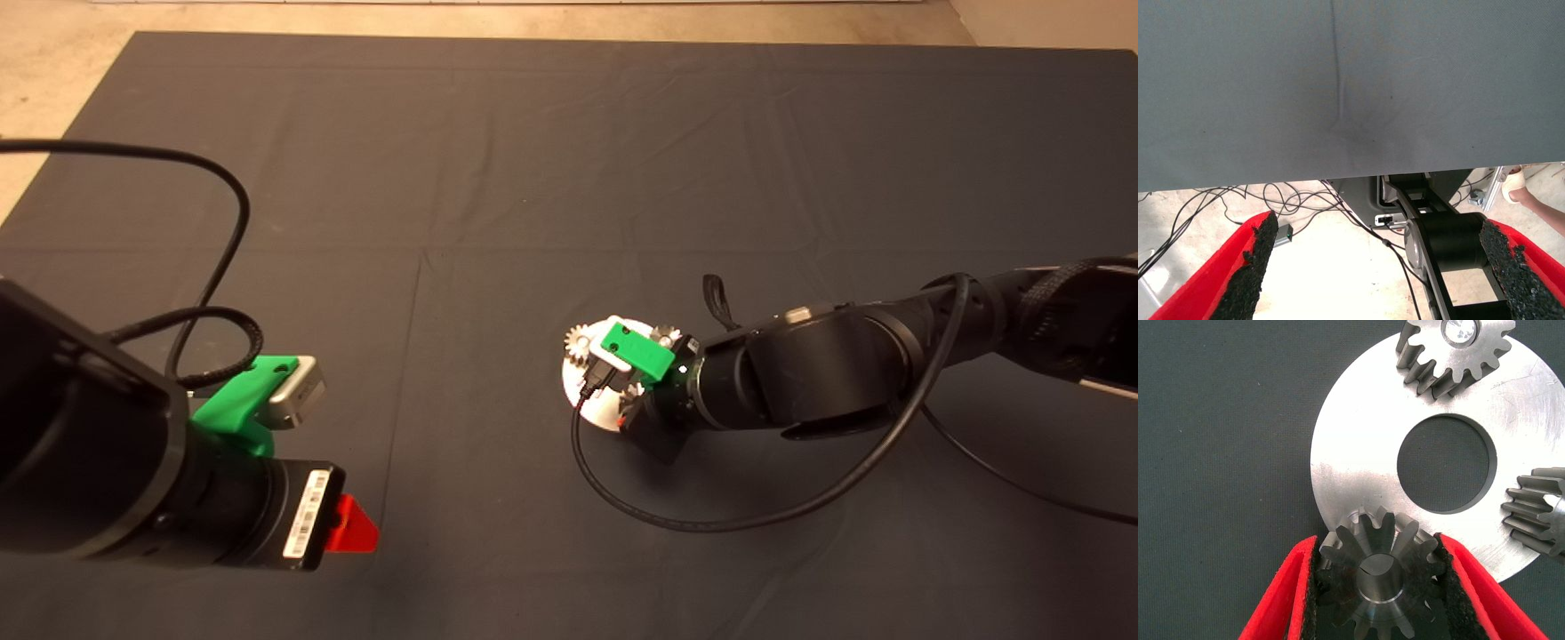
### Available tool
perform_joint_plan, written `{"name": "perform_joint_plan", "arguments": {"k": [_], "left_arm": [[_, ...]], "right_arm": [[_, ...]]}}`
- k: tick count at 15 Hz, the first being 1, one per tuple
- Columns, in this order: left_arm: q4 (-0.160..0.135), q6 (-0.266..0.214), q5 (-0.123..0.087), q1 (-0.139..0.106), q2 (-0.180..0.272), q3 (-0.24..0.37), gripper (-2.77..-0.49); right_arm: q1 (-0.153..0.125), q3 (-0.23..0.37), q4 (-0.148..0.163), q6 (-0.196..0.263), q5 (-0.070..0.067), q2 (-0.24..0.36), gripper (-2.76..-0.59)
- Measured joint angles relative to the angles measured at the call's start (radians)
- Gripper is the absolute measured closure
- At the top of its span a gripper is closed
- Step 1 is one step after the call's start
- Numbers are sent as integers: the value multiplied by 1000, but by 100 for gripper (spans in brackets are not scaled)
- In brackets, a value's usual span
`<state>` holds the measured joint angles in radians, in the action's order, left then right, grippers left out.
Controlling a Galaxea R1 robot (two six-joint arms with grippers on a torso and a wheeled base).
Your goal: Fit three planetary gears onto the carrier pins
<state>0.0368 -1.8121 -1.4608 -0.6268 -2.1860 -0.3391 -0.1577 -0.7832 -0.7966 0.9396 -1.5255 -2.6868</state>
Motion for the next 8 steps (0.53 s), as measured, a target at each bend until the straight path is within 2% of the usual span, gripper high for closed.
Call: {"name": "perform_joint_plan", "arguments": {"k": [5, 8], "left_arm": [[0, 0, 3, 0, 0, 0, -217], [0, 0, 3, 0, 0, 0, -217]], "right_arm": [[8, 6, -9, 1, 2, 3, -105], [9, 6, -13, 1, 24, 8, -105]]}}
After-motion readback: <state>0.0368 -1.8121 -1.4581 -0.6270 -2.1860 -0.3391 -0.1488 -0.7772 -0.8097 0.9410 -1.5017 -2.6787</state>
